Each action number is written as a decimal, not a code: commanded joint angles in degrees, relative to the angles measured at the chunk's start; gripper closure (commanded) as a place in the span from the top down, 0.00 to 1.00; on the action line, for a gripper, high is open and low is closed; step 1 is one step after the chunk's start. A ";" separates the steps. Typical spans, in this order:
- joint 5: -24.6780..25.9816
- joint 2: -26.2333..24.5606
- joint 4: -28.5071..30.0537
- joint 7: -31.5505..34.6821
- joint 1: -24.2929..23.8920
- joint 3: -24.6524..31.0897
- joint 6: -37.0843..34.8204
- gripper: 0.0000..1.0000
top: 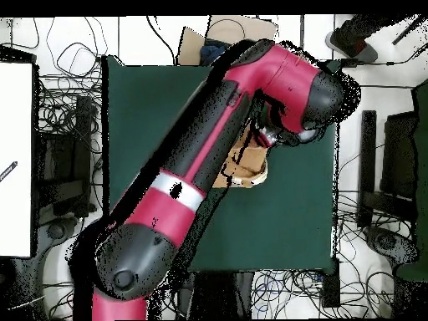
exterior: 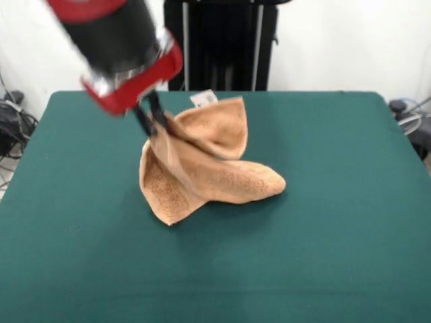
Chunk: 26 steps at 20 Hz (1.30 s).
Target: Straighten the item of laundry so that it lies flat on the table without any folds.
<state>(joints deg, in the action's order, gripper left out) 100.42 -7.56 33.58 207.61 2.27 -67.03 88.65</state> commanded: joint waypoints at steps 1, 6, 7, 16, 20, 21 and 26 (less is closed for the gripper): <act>-0.68 6.65 20.87 11.75 5.16 -3.61 -5.99 0.00; -1.66 7.58 25.81 10.30 7.47 -3.89 -8.60 0.00; -1.97 7.70 26.76 10.10 7.98 -3.81 -9.23 0.00; -9.60 10.24 41.38 10.29 16.47 -0.62 -20.01 0.00; -11.43 9.48 45.46 14.55 21.73 -0.38 -22.72 0.00; -11.53 9.04 45.88 16.41 23.07 -0.55 -22.95 0.00; -11.92 7.57 45.64 22.45 26.62 -0.52 -23.89 0.00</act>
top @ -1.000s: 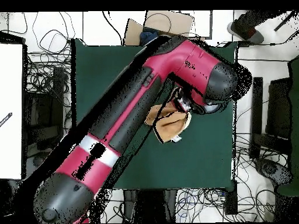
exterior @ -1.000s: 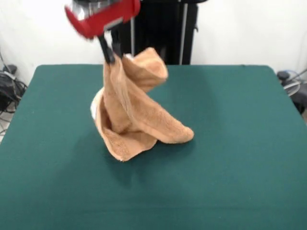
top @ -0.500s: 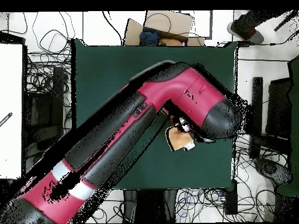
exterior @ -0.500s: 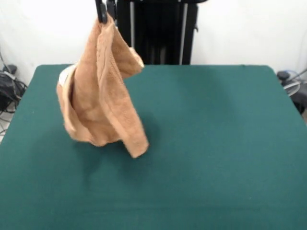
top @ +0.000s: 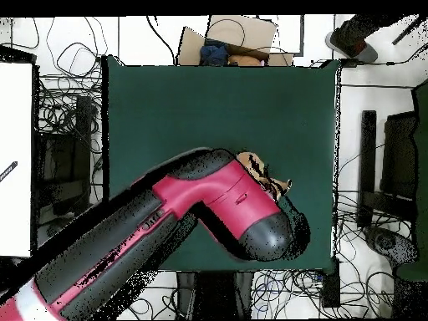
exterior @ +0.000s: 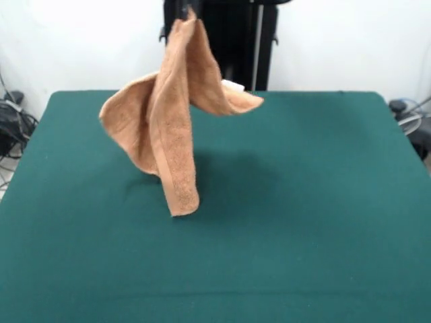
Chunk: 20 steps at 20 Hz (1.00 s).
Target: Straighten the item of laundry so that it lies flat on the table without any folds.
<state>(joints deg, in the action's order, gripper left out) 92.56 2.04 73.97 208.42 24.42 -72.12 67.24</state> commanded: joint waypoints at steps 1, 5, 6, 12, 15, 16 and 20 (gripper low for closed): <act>-4.11 -2.22 4.86 22.05 4.56 4.77 -2.77 0.00; -5.32 -2.68 4.83 23.87 5.56 5.58 -4.38 0.00; -5.63 -2.96 5.12 25.08 6.25 5.40 -4.80 0.00; -6.84 -4.91 7.77 32.25 11.58 3.73 -6.99 0.00; -7.32 -5.67 9.28 35.14 14.32 3.30 -8.23 0.00; -7.30 -5.94 9.64 36.30 15.28 3.10 -8.46 0.00; -8.33 -7.35 11.19 40.16 19.25 3.53 -10.95 0.00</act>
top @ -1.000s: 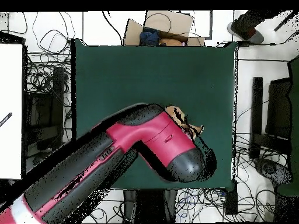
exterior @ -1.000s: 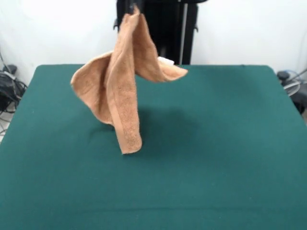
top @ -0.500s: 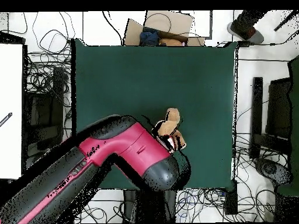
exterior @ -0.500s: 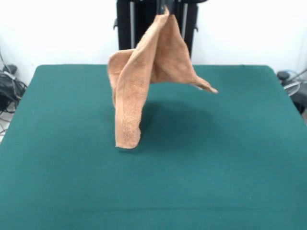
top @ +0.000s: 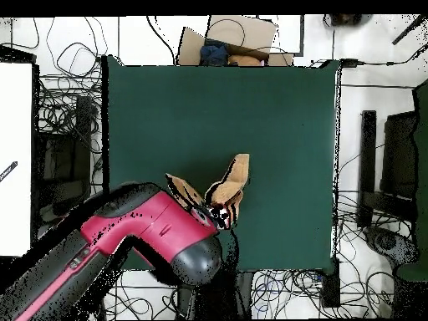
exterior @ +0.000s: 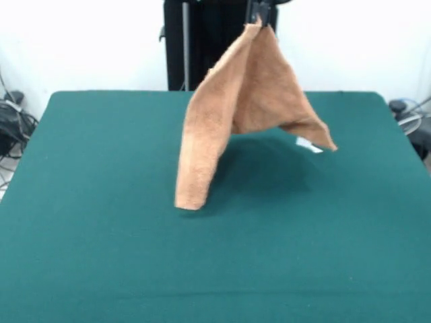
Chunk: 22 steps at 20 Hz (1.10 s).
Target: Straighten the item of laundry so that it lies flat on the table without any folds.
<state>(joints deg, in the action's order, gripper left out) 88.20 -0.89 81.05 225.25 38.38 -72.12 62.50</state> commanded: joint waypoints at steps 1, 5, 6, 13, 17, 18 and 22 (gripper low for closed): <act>-4.41 -4.96 4.42 24.57 6.48 3.90 -7.15 0.00; -6.79 -7.68 4.66 30.01 10.90 6.08 -11.85 0.00; -7.52 -8.41 4.53 30.86 11.88 6.85 -13.34 0.00; -7.85 -13.34 2.81 37.43 16.12 7.52 -18.85 0.00; -7.58 -14.29 3.30 39.09 17.67 7.78 -20.26 0.00; -7.65 -14.88 3.28 39.77 18.15 7.83 -20.98 0.00; -7.46 -16.12 2.82 40.11 18.54 7.86 -21.91 0.00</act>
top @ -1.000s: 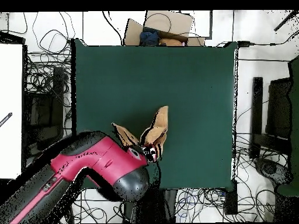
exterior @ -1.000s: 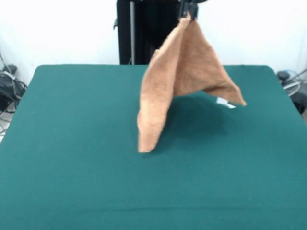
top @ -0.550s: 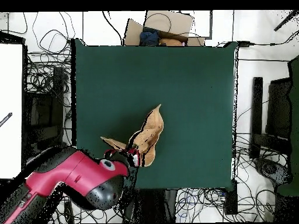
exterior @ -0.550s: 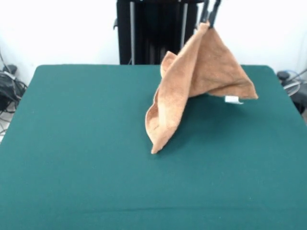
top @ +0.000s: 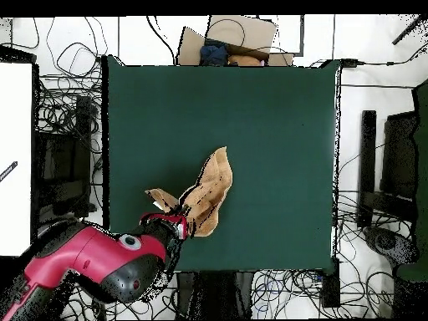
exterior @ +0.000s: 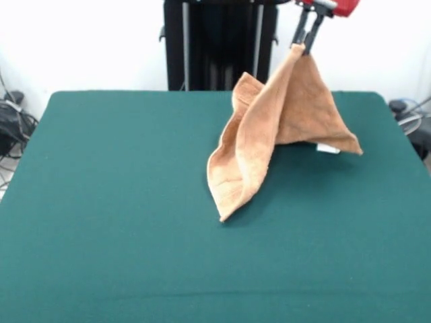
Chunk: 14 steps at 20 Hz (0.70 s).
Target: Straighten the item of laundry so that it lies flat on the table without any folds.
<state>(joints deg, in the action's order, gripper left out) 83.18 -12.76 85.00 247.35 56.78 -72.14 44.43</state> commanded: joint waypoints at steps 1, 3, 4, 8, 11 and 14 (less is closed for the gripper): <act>-2.55 -4.35 -1.28 17.07 0.00 7.98 -4.17 0.00; -2.39 -5.04 -1.68 15.86 -0.46 8.04 -4.56 0.00; -2.33 -5.53 -1.91 15.64 -0.67 8.02 -4.83 0.00; 0.18 -9.11 -3.02 19.16 -0.55 6.19 -2.92 0.00; 0.66 -11.73 -3.05 22.55 0.74 4.84 -2.51 0.00; -3.95 -16.48 -2.62 22.99 0.91 0.54 0.69 0.00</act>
<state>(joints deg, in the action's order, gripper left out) 83.21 -21.42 85.22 249.53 57.77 -72.70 43.75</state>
